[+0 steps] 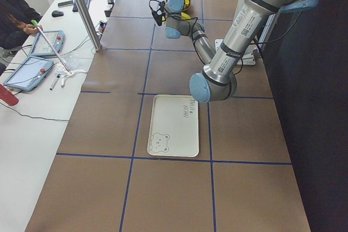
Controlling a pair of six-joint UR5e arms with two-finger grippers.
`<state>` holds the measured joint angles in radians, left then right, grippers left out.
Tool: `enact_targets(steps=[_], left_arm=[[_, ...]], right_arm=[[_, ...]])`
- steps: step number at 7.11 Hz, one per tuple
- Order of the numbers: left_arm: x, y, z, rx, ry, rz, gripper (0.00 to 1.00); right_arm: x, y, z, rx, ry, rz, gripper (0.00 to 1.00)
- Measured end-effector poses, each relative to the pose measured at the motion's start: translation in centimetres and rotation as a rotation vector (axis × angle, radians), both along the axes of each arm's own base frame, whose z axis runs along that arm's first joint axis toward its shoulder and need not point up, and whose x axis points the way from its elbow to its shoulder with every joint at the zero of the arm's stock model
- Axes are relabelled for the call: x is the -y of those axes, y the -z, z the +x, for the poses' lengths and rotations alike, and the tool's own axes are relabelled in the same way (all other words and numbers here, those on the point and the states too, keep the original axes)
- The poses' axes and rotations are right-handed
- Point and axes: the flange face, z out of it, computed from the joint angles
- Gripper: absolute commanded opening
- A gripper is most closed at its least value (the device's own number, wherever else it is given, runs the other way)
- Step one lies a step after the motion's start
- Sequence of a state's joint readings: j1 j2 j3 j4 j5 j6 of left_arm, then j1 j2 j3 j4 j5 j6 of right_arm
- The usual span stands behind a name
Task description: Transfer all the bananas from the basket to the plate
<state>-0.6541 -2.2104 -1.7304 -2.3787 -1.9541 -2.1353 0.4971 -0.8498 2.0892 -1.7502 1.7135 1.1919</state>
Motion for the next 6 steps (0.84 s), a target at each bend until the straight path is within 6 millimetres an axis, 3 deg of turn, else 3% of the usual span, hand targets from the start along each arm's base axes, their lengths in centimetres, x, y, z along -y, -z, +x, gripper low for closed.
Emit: enact_targets(steps=[1,3,4,5,6], left_arm=[[-0.13,0.01,0.12,0.000,-0.003,0.000,0.70],[-0.58,0.11,0.44,-0.003,-0.012,-0.001,0.06],[-0.71,0.16,0.46,-0.005,-0.015,0.001,0.00],[-0.79,0.16,0.42,-0.005,-0.018,0.006,0.00],[-0.88,0.07,0.47,-0.003,-0.024,0.008,0.00]], right_arm=[[-0.03,0.00,-0.03,0.000,0.001,0.000,0.00],[-0.06,0.01,-0.04,0.001,0.001,0.000,0.00],[-0.07,0.01,-0.05,0.001,0.002,0.000,0.03],[-0.12,-0.02,-0.10,0.000,0.003,0.000,0.74],[-0.16,-0.01,-0.05,0.001,0.004,-0.001,1.00]])
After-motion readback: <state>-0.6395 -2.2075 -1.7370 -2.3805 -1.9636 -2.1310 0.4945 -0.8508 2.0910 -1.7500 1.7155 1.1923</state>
